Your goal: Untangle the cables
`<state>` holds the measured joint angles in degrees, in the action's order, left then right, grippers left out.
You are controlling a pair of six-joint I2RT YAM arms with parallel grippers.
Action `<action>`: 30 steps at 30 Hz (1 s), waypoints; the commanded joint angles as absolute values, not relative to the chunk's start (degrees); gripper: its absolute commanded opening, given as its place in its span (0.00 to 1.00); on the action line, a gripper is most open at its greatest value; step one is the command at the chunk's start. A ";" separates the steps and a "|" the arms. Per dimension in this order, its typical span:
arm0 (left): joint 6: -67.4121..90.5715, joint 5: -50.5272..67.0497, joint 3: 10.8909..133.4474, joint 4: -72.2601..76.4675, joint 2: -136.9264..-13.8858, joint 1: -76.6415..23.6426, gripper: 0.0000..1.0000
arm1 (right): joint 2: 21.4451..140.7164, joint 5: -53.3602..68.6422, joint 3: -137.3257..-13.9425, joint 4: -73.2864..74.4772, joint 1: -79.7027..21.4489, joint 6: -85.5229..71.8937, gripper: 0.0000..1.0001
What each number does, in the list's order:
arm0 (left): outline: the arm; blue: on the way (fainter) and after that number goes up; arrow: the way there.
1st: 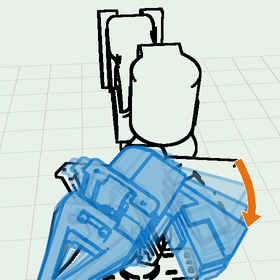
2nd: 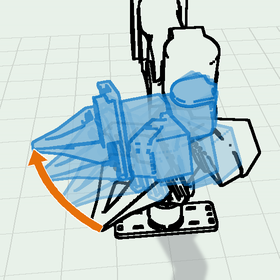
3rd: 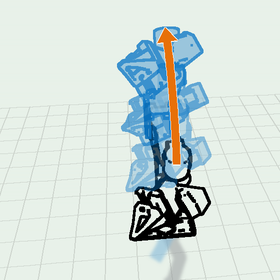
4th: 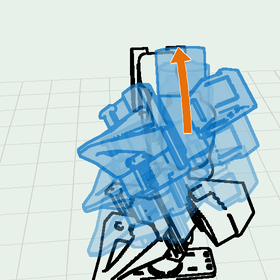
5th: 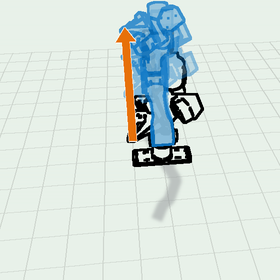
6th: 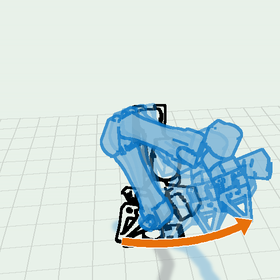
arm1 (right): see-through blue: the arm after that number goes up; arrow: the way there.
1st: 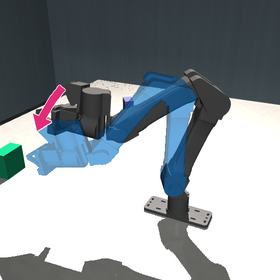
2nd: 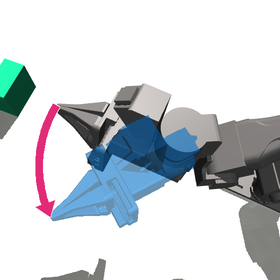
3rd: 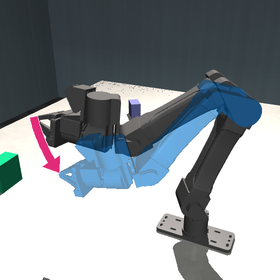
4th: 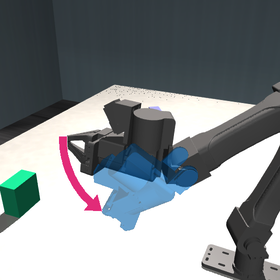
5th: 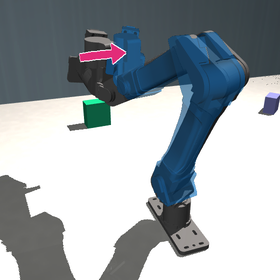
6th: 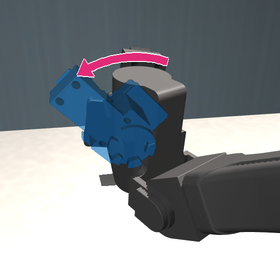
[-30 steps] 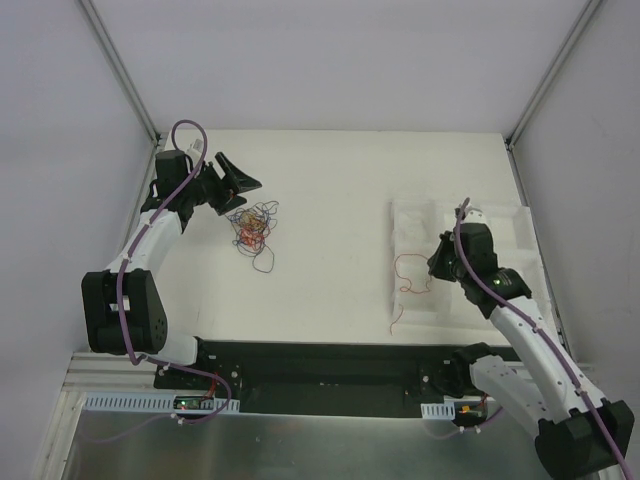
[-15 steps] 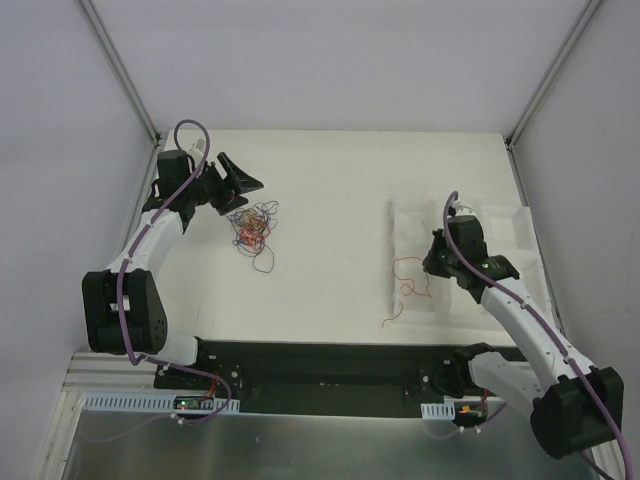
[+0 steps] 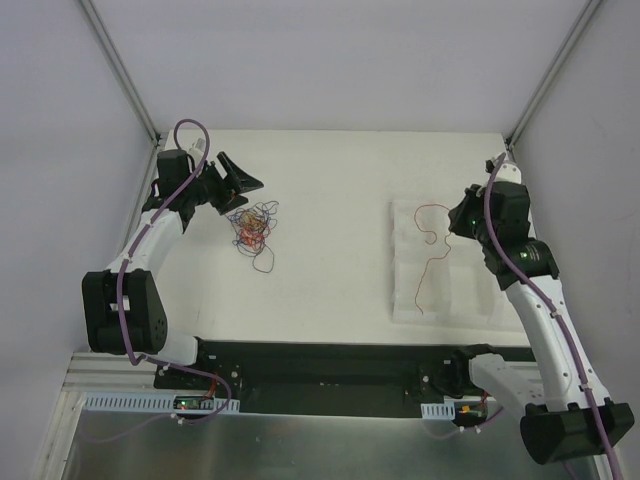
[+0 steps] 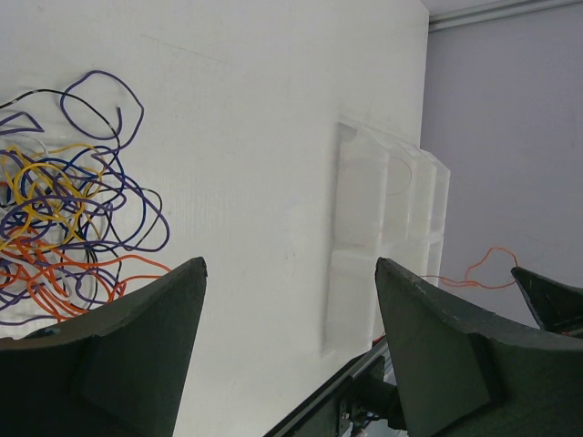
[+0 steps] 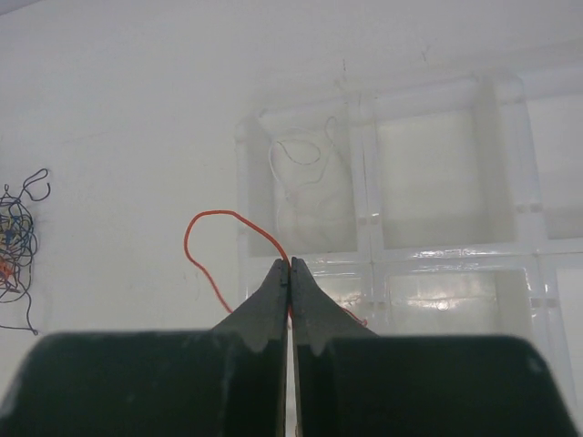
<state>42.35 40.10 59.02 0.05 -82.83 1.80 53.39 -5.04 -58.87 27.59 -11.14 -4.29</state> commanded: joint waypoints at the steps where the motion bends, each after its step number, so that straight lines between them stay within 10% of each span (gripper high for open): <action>1: 40.96 40.87 61.26 0.26 -82.00 1.14 0.74 | 54.58 -3.61 -62.39 27.60 -9.32 -2.11 0.00; 30: 40.25 40.08 61.26 0.26 -82.79 1.14 0.74 | 49.20 4.59 -35.15 27.41 -8.87 -13.18 0.00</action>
